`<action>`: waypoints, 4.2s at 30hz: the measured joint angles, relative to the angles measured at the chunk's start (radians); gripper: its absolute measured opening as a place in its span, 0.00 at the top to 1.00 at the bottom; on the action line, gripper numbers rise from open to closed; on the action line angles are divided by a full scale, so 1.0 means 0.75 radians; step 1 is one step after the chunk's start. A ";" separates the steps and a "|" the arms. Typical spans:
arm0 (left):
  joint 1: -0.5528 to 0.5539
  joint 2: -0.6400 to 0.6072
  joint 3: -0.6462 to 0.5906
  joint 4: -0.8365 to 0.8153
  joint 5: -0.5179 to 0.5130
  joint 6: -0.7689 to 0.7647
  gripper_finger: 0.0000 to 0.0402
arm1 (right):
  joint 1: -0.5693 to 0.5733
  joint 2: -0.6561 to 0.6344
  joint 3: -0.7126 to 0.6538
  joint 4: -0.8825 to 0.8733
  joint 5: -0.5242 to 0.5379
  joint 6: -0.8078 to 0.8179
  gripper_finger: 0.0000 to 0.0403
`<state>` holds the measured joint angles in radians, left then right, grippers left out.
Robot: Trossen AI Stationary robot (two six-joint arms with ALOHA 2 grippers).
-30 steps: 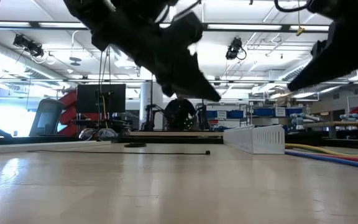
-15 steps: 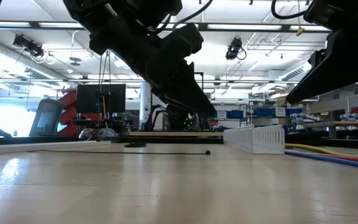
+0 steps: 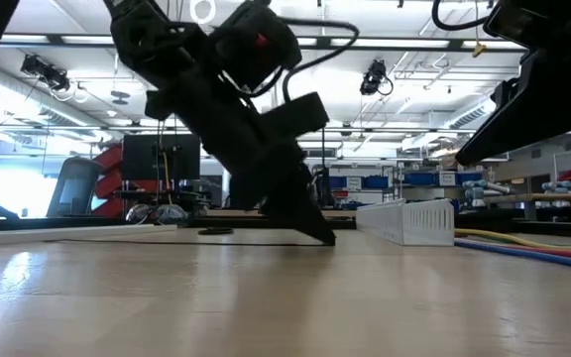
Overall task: Ziptie cables
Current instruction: Prepare the black zip tie
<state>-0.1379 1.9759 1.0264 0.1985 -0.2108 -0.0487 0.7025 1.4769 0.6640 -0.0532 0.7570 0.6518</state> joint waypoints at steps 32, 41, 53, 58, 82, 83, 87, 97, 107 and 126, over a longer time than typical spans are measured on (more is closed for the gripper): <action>0.009 -0.021 0.000 0.116 0.063 0.115 0.99 | 0.000 0.000 0.000 -0.001 0.093 -0.035 0.72; 0.010 -0.015 0.000 0.106 0.063 0.191 0.82 | 0.000 -0.001 0.000 0.000 0.092 -0.034 0.72; 0.048 0.036 -0.001 0.096 0.079 0.200 0.69 | 0.000 -0.001 0.000 0.000 0.091 -0.035 0.72; 0.052 0.037 -0.001 0.104 0.114 0.255 0.74 | 0.000 -0.001 0.000 -0.001 0.091 -0.035 0.72; 0.050 0.077 -0.003 0.397 0.220 0.245 0.99 | -0.007 -0.001 -0.001 -0.015 0.079 -0.023 0.72; 0.049 0.060 -0.001 0.404 0.228 0.245 0.99 | -0.007 -0.001 -0.001 -0.018 0.080 -0.023 0.72; 0.043 0.003 -0.002 0.382 0.245 0.268 1.00 | -0.007 -0.001 -0.001 -0.036 0.083 -0.023 0.72; 0.036 -0.043 -0.002 0.251 0.171 0.266 0.94 | -0.007 -0.001 -0.001 -0.040 0.082 -0.022 0.72; 0.029 -0.032 -0.001 0.238 0.139 0.307 0.75 | -0.007 -0.001 -0.001 -0.040 0.082 -0.022 0.72; 0.036 0.102 0.018 0.361 0.181 0.333 0.70 | -0.025 -0.001 -0.001 -0.045 0.081 -0.023 0.72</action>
<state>-0.1112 2.0528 1.0397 0.4691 -0.0753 0.2012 0.6834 1.4765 0.6636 -0.0871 0.8181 0.6342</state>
